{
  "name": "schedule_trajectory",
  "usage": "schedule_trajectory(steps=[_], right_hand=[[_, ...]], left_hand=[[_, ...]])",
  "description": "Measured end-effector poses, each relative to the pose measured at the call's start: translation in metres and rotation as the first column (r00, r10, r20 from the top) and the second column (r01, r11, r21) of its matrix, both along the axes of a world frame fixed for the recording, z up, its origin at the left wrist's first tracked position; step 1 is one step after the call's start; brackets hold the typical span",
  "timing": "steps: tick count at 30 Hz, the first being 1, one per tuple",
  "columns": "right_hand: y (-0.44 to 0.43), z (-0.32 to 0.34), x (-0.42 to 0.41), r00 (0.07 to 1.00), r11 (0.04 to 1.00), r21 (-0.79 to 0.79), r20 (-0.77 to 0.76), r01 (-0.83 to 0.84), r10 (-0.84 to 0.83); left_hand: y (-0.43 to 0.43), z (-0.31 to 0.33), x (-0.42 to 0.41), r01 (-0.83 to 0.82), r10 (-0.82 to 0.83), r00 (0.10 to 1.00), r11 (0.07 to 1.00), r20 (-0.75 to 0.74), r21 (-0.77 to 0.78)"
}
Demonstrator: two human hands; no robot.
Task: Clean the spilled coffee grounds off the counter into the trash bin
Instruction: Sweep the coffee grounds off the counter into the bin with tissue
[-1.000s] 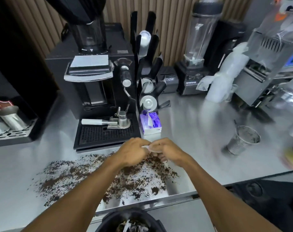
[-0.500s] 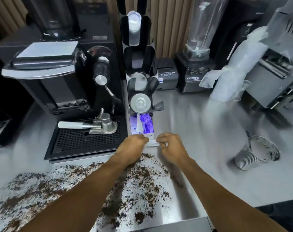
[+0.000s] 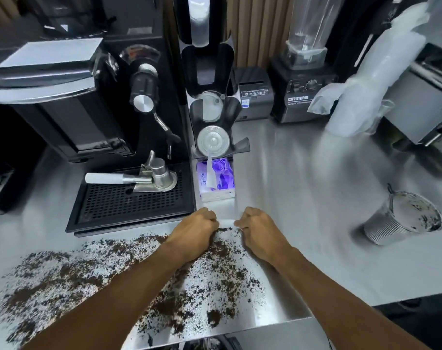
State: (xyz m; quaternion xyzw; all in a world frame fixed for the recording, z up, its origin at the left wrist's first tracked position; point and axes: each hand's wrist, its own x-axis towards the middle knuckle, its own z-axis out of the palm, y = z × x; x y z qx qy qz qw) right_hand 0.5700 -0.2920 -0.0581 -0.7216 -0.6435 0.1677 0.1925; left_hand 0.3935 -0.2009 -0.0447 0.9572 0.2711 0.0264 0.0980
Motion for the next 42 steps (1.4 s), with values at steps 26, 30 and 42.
schedule_trajectory(steps=[26,30,42], right_hand=[[-0.057,-0.009,-0.078,0.975,0.979,0.001,-0.088,0.205,-0.204],[-0.061,0.014,-0.074,0.919,0.908,0.15,-0.11,0.391,-0.378],[-0.114,0.011,-0.012,0.688,0.679,0.158,-0.003,0.717,-0.726]], left_hand=[[0.012,-0.003,-0.047,0.305,-0.305,0.952,0.952,-0.014,-0.008],[0.025,0.008,-0.027,0.334,-0.333,0.942,0.943,0.046,-0.002],[-0.016,-0.007,0.096,0.567,-0.565,0.805,0.822,0.18,0.044]])
